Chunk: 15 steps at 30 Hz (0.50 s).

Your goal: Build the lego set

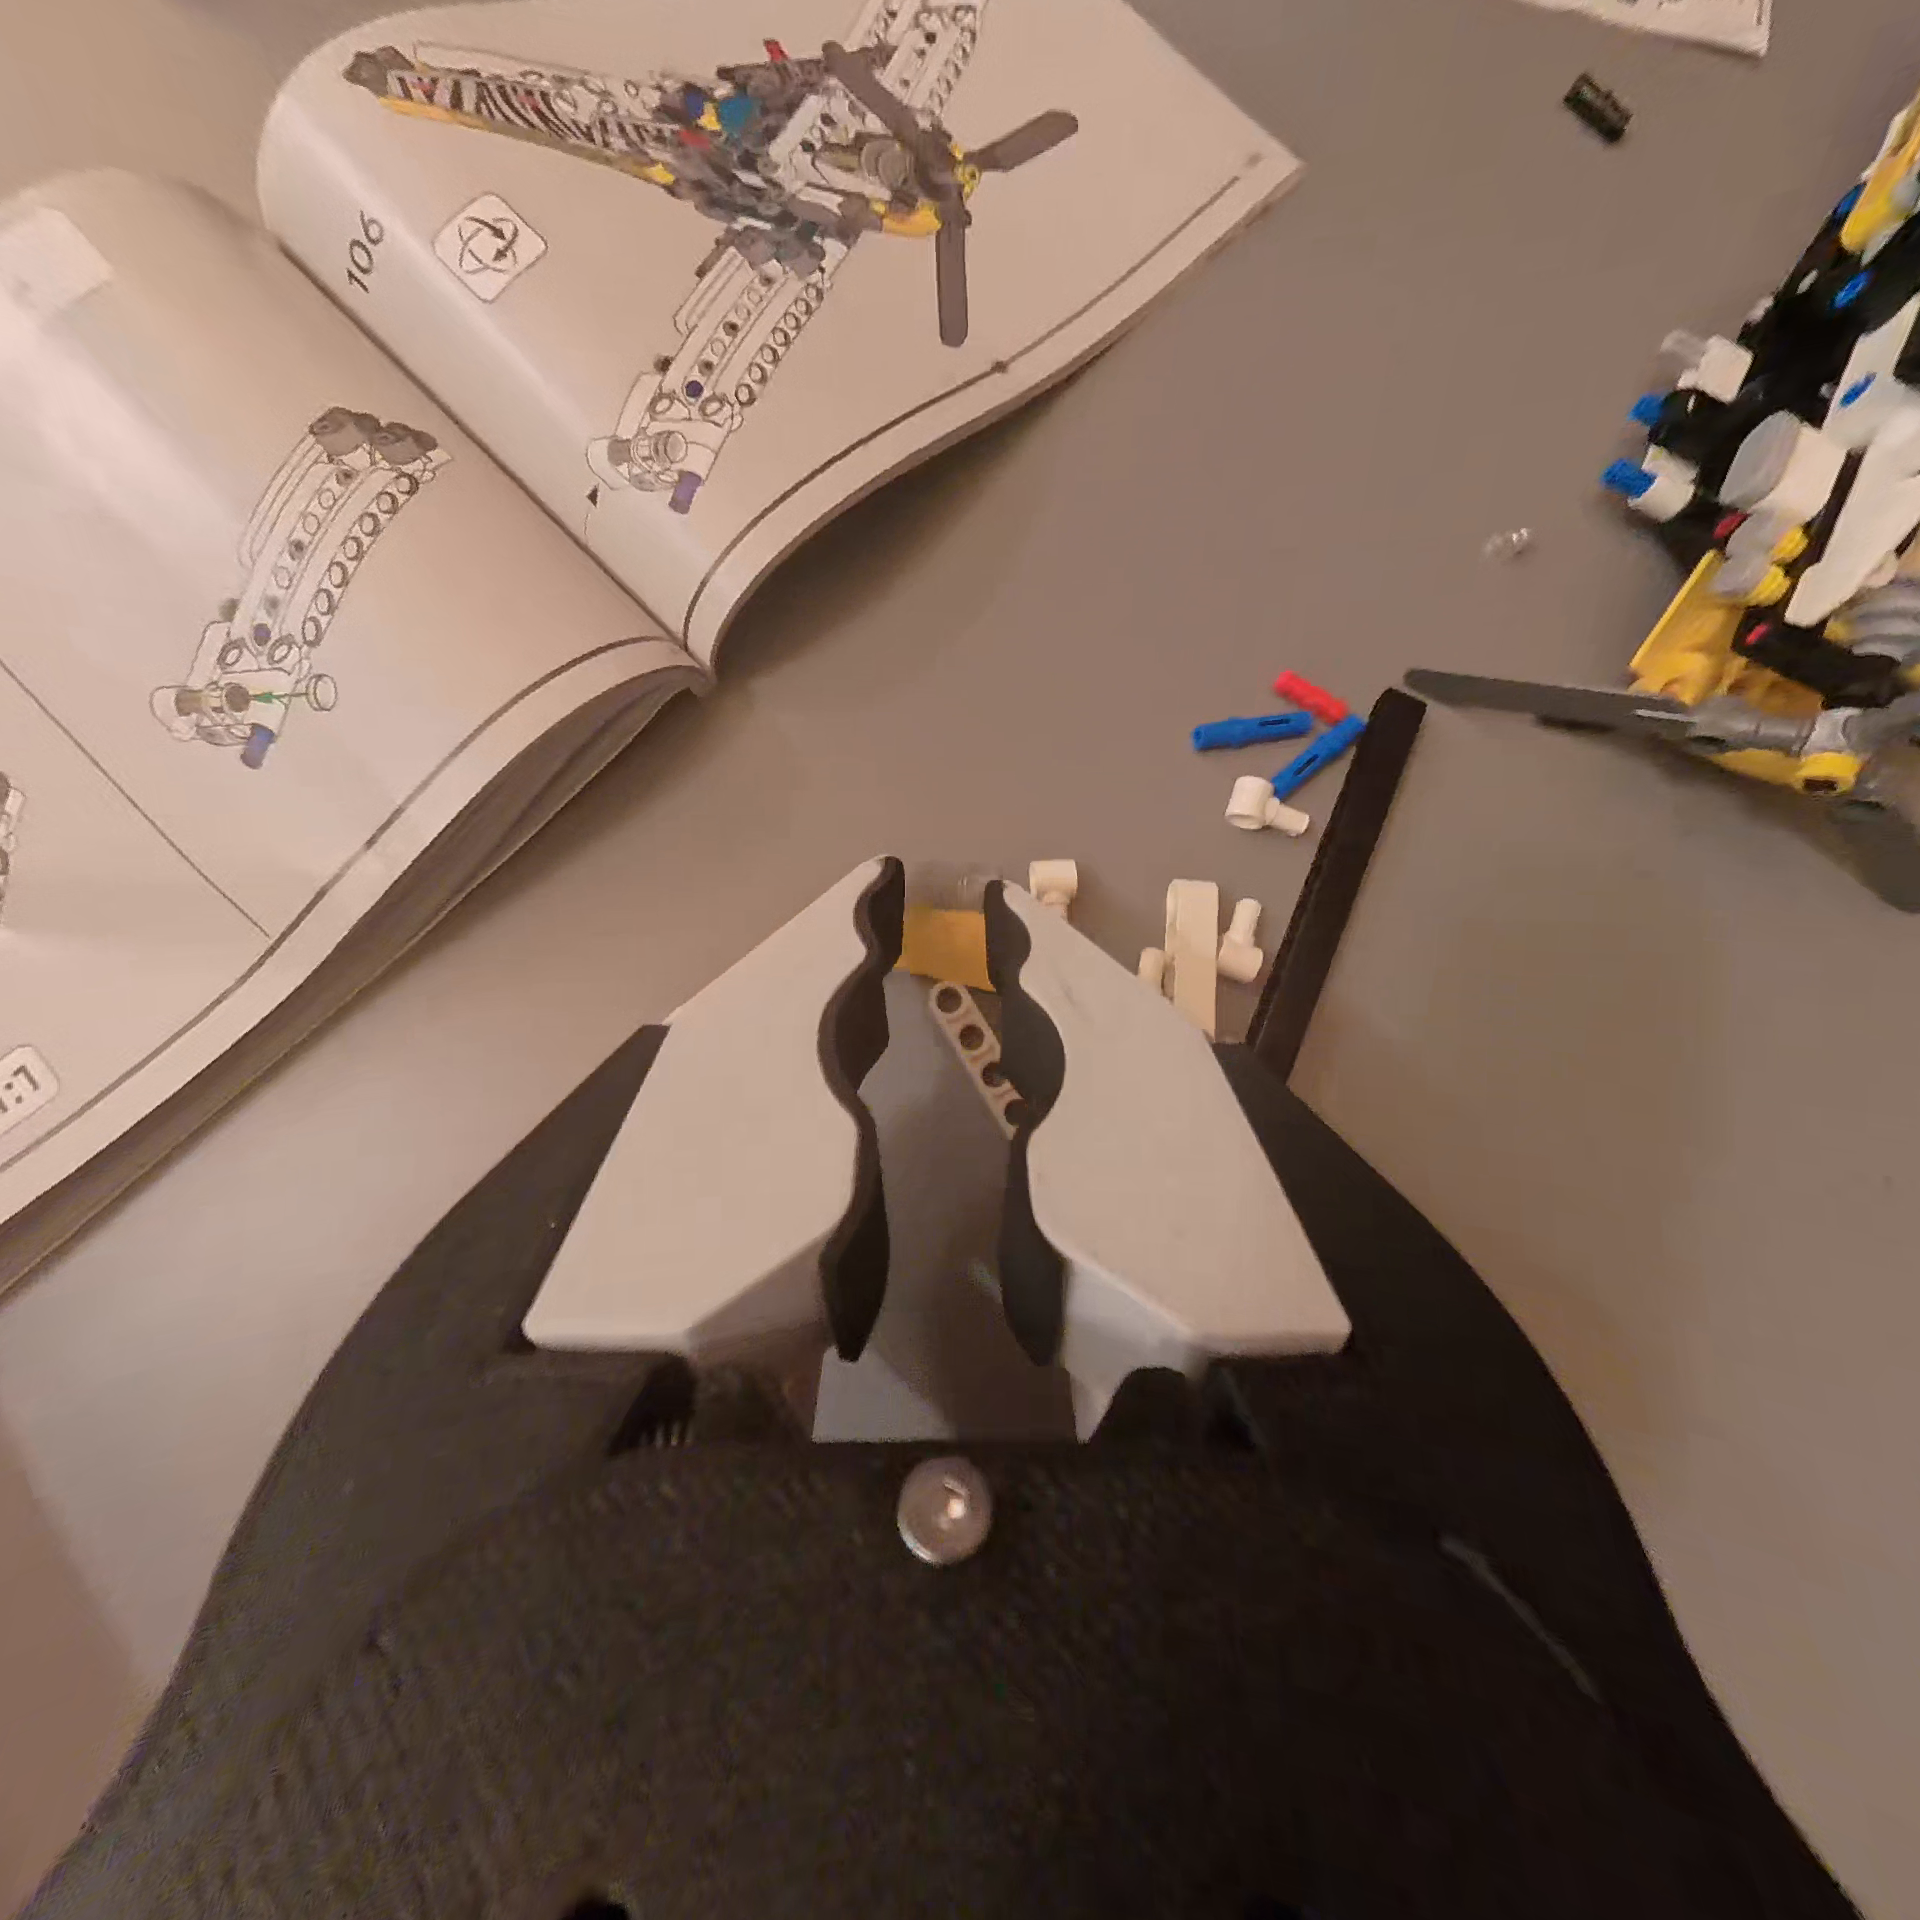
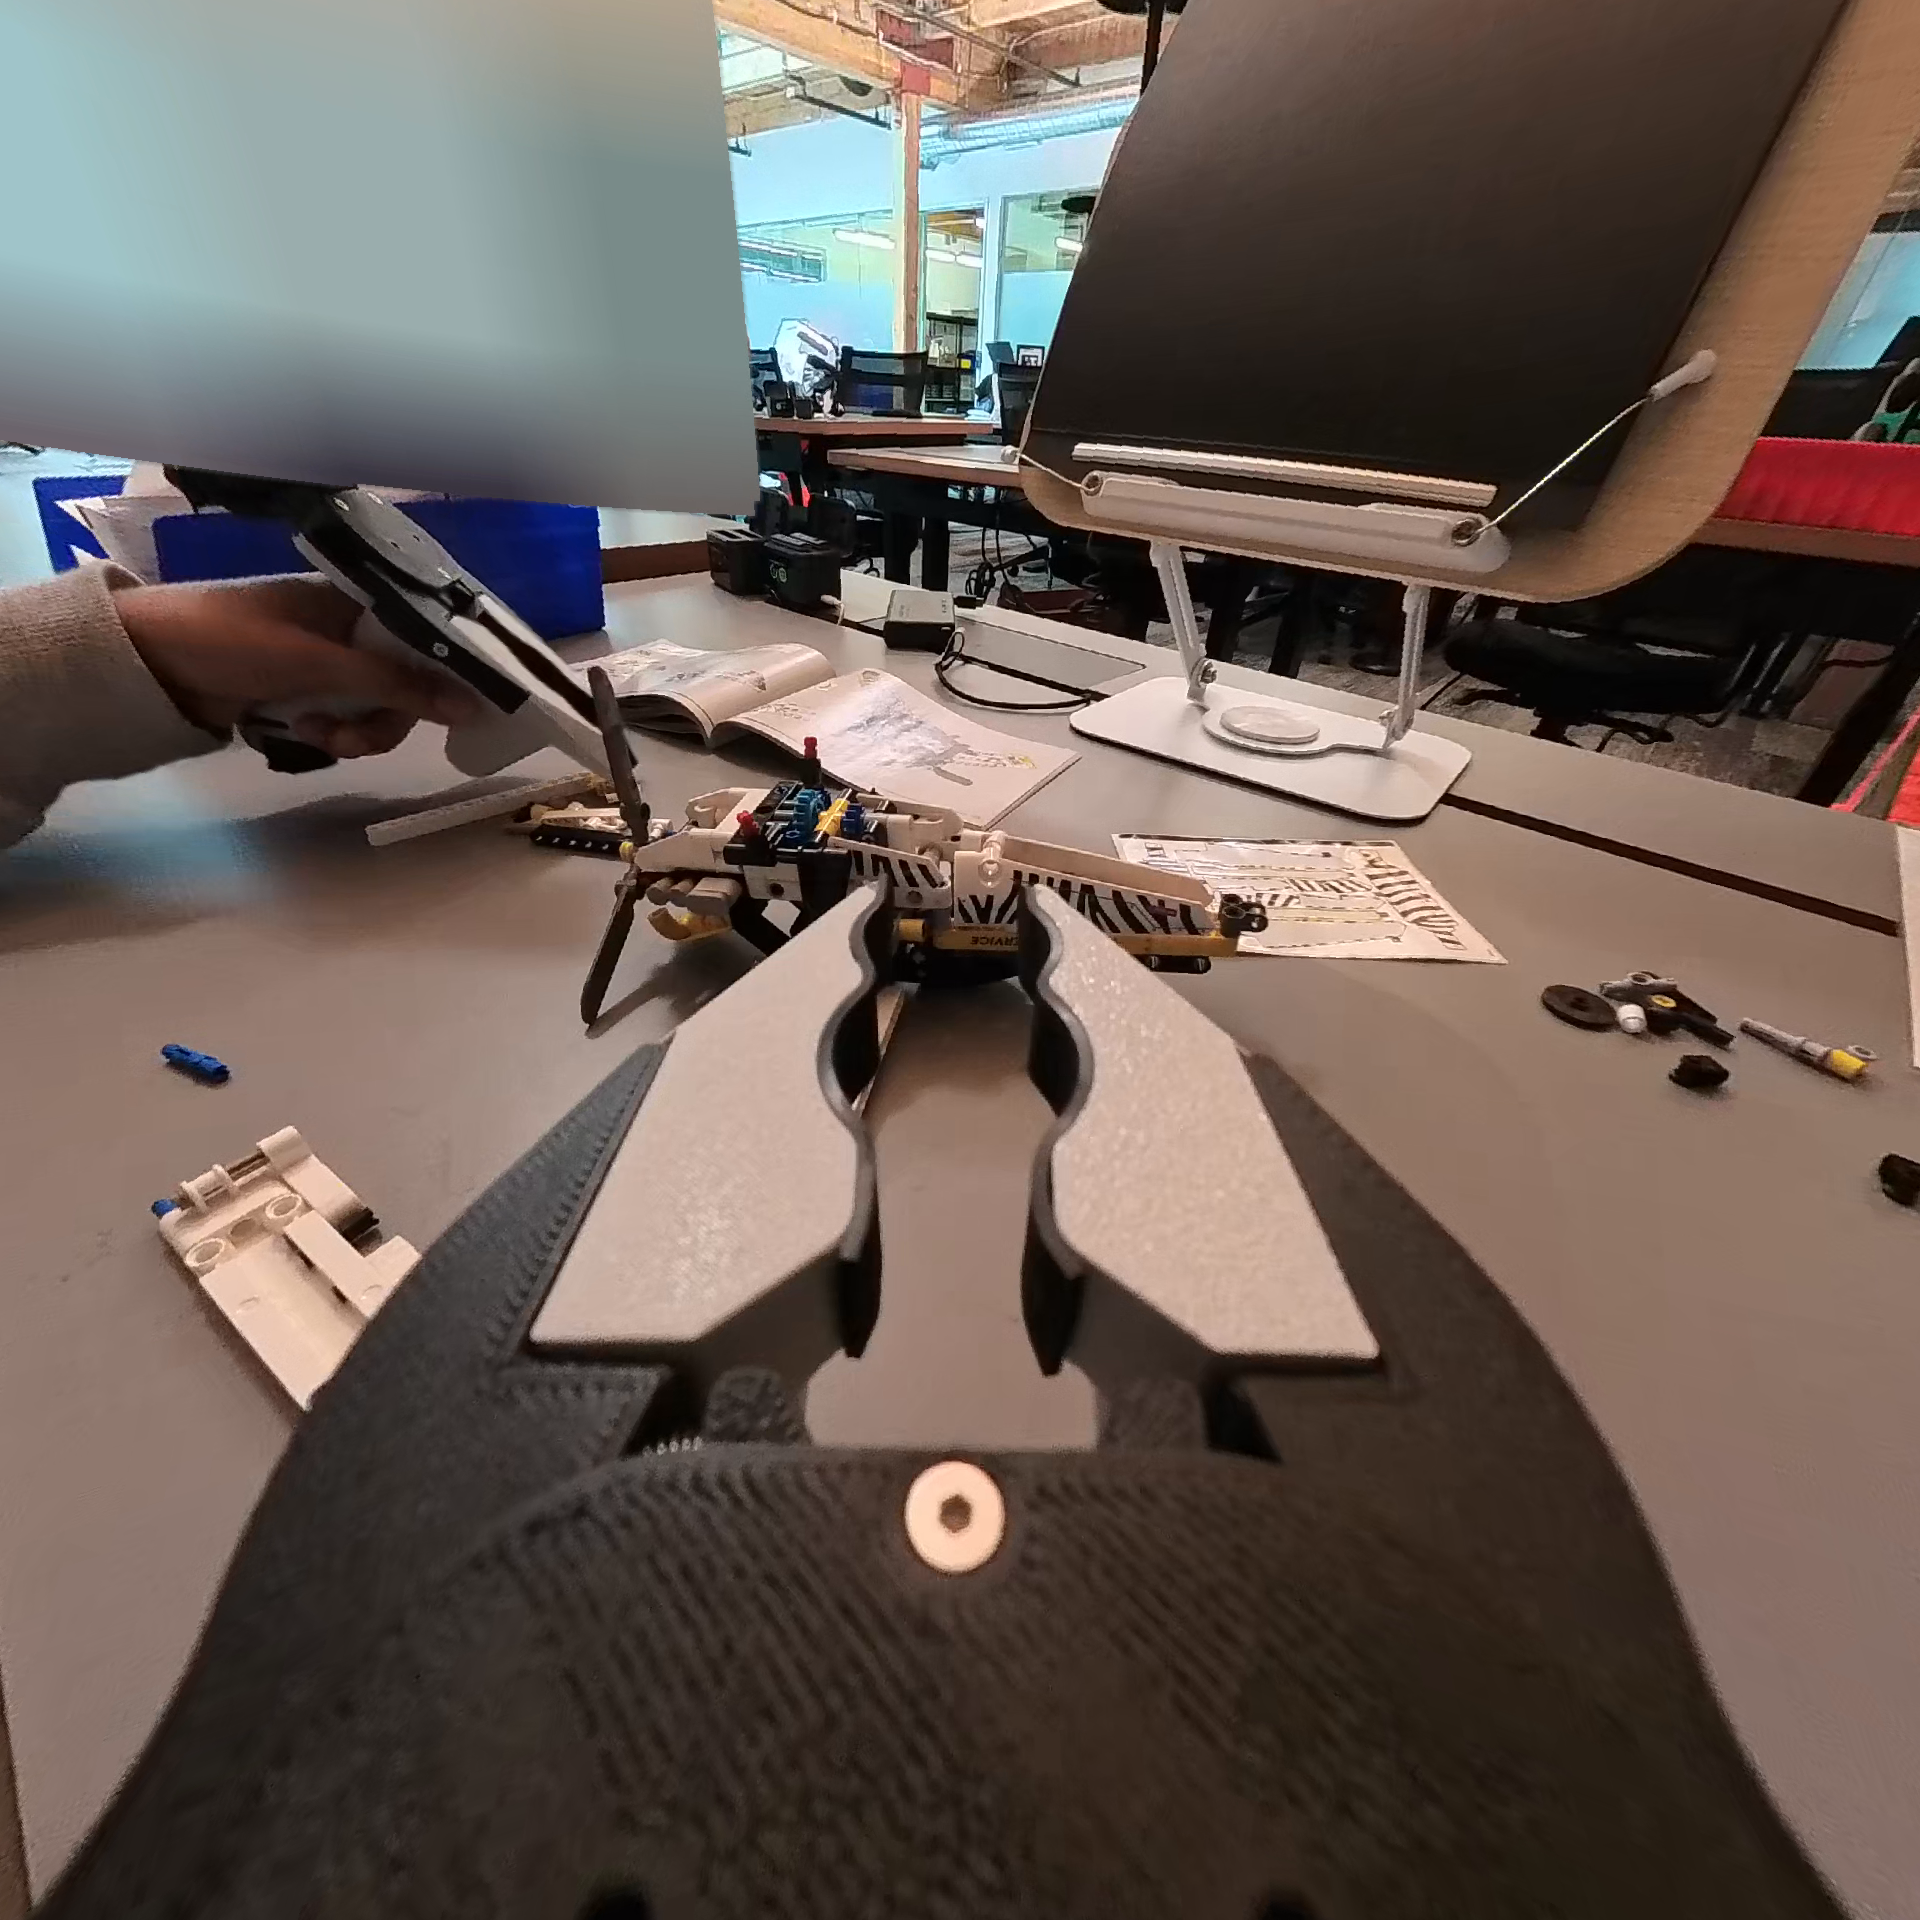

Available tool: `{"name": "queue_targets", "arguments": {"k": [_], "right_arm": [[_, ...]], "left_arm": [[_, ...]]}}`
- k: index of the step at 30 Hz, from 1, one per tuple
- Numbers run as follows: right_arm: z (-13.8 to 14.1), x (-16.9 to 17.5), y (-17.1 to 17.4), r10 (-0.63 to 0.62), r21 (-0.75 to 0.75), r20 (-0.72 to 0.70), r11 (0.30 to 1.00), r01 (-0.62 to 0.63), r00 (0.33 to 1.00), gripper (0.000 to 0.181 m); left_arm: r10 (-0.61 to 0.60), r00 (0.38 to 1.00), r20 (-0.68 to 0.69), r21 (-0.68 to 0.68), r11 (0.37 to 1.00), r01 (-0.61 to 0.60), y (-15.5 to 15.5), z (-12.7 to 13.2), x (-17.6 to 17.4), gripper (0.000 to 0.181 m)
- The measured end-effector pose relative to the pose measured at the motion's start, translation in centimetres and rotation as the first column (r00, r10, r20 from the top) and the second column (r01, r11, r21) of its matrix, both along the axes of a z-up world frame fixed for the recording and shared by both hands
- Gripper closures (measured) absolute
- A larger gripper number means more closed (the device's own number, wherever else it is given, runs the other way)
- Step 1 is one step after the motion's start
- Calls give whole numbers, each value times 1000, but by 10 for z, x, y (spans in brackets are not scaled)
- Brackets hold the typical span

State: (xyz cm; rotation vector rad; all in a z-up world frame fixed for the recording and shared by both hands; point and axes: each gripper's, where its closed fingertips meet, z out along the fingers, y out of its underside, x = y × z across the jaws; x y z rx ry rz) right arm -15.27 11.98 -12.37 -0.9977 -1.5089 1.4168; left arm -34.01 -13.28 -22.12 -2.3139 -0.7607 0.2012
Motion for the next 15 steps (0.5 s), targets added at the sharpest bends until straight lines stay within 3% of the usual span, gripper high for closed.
{"name": "queue_targets", "arguments": {"k": [9,15], "right_arm": [[-1,-1,0,0,1,1,1000,0,1000,161],[-1,-1,0,-1,1,-1,1000,1,1000,161]], "left_arm": [[-36,999,18,-4,999,36,7,-4,6,175],[-40,998,-47,-18,999,40,7,6,7,177]]}}
